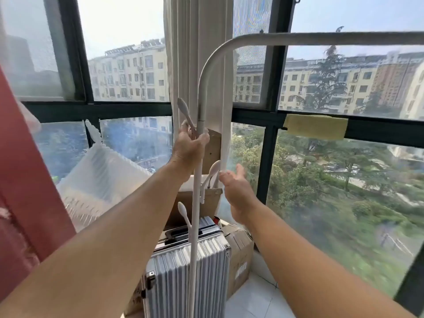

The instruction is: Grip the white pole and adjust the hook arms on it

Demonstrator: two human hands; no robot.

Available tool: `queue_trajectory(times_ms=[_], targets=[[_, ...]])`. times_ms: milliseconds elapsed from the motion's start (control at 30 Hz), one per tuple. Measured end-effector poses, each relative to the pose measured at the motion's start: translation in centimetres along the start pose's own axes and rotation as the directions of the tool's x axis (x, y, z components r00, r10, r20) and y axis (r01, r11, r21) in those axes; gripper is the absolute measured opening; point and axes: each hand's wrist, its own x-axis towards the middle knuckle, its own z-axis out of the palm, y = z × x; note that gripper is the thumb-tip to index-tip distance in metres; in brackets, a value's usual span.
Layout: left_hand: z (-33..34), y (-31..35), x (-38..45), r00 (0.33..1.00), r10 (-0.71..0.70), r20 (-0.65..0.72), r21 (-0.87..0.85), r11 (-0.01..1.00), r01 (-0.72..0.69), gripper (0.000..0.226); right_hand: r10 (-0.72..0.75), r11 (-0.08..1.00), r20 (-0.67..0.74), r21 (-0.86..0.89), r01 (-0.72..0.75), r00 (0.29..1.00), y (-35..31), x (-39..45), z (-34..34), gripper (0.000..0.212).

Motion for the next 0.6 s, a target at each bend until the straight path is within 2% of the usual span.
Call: queue_trajectory(times_ms=[33,100,200,267,367,500,600], targets=[[0.0,0.1,0.1,1.000,0.023,0.000,0.022,0.999,-0.023,0.026,0.001,1.000,-0.002,-0.013,-0.001,1.000,0.1,0.2,0.3,0.072],[0.0,-0.2,0.5,0.999,0.038,-0.009,0.059,0.998,-0.037,0.022,0.028,0.998,0.008,-0.053,-0.028,1.000,0.7,0.8,0.7,0.077],[-0.2,-0.4,0.7,0.999,0.036,0.021,-0.006,0.999,-0.036,0.020,0.064,0.996,0.021,-0.070,-0.062,0.998,1.5,1.4,1.7,0.081],[-0.3,-0.5,1.0,0.999,0.029,0.045,-0.052,0.998,-0.027,0.019,0.063,0.993,0.019,-0.106,-0.060,0.998,1.9,1.9,2.2,0.073],[0.1,-0.6,1.0,0.996,0.039,0.078,-0.069,0.997,-0.033,0.022,0.039,0.982,0.038,-0.189,-0.032,0.998,2.8,2.5,2.5,0.049],[1.0,-0.8,1.2,0.997,0.032,0.074,-0.071,0.997,-0.027,0.027,0.016,0.991,0.035,-0.132,-0.011,0.999,3.8,3.5,1.8,0.023],[2.2,-1.0,1.4,0.998,0.031,0.063,-0.087,0.996,-0.026,0.026,-0.013,0.990,0.025,-0.142,0.017,1.000,4.1,4.2,1.1,0.027]])
